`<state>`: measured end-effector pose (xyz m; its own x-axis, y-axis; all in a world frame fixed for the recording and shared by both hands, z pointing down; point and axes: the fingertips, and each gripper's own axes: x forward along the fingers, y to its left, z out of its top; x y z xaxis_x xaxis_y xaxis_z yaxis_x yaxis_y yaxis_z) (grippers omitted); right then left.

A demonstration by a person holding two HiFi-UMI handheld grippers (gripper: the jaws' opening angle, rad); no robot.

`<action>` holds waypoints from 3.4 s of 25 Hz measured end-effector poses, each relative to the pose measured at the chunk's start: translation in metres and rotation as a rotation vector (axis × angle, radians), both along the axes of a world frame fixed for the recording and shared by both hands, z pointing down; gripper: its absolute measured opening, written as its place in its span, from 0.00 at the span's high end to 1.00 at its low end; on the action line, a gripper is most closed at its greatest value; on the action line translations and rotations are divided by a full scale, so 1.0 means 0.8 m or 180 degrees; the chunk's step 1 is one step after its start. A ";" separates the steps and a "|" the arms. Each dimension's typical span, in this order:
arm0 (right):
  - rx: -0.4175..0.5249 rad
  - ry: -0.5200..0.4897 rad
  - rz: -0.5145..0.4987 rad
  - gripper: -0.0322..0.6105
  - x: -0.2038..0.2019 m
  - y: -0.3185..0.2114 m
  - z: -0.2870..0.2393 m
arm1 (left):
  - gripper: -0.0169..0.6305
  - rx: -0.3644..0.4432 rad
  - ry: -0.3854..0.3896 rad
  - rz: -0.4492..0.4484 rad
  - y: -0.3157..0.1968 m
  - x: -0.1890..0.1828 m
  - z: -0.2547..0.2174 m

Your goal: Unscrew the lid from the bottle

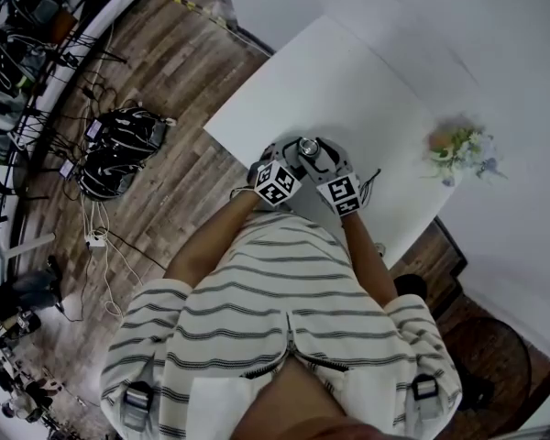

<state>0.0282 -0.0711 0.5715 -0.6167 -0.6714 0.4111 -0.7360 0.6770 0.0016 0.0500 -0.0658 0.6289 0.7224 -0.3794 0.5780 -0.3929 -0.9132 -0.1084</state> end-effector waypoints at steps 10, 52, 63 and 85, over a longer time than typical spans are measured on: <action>-0.0033 -0.0117 -0.0891 0.58 0.003 0.007 -0.013 | 0.50 0.0000 0.0015 0.0013 0.001 0.001 0.001; 0.0393 -0.0812 0.0689 0.57 0.055 0.068 -0.160 | 0.84 0.0089 0.1268 -0.1191 0.047 -0.050 -0.174; 0.0651 -0.0808 0.0739 0.57 0.049 0.117 -0.196 | 0.98 0.0404 0.1450 -0.1608 0.093 -0.077 -0.237; 0.0870 -0.0831 0.0869 0.57 0.067 0.149 -0.211 | 0.98 0.0908 0.1452 -0.1799 0.129 -0.087 -0.284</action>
